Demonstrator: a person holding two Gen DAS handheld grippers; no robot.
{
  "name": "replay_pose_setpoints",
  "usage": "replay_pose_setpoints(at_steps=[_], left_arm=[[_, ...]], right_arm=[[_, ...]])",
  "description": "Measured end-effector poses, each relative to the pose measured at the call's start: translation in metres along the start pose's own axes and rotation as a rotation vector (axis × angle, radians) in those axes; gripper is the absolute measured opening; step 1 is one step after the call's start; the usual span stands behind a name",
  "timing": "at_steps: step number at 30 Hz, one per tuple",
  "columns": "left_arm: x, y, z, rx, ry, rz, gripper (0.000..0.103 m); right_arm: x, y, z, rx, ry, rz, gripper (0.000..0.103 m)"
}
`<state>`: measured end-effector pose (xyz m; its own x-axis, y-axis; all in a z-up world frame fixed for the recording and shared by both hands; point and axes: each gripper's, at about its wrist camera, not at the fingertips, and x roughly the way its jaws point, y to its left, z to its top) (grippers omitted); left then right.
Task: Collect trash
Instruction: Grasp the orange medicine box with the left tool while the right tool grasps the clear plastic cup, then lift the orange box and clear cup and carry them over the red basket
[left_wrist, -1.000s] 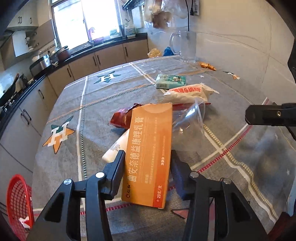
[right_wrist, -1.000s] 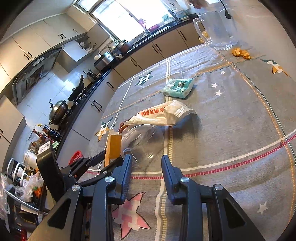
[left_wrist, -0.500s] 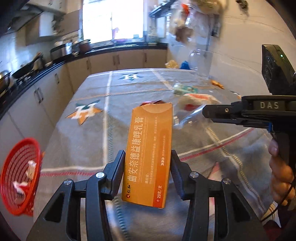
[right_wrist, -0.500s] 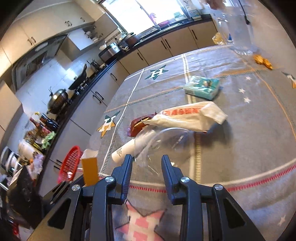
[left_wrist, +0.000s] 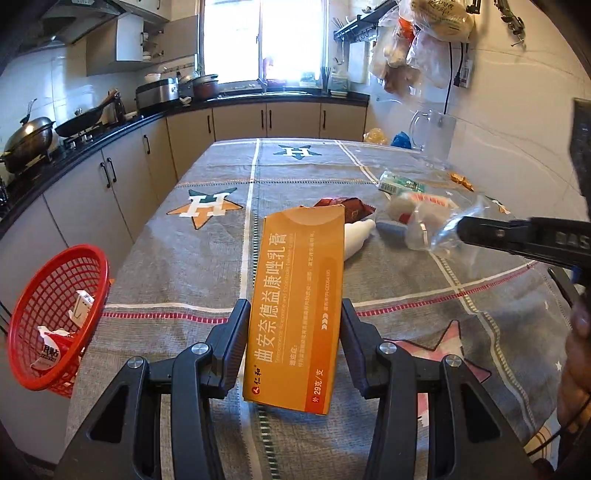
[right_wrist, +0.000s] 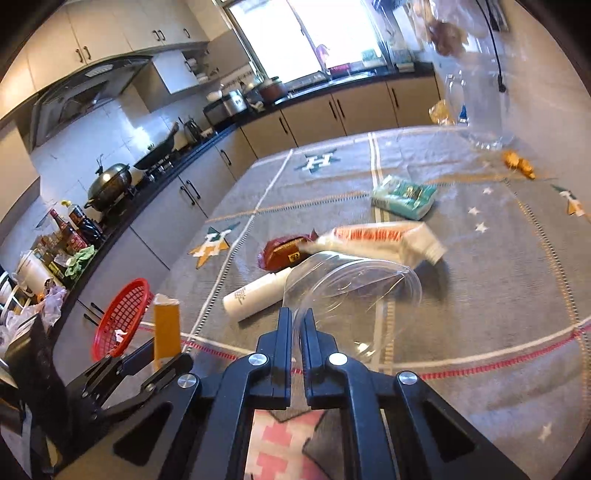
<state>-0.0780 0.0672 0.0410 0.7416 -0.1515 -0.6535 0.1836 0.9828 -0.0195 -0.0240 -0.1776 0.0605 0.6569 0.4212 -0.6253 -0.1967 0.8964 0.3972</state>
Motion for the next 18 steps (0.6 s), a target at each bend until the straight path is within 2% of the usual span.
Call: replay_pose_setpoints(at_steps=[6, 18], left_arm=[[-0.008, -0.010, 0.002, 0.003, -0.011, 0.042, 0.046], [-0.013, -0.007, 0.001, 0.002, 0.001, 0.084, 0.046]], right_arm=[[-0.020, 0.005, -0.007, -0.022, -0.016, 0.030, 0.006], [-0.028, 0.021, -0.014, -0.057, -0.010, 0.049, 0.006]])
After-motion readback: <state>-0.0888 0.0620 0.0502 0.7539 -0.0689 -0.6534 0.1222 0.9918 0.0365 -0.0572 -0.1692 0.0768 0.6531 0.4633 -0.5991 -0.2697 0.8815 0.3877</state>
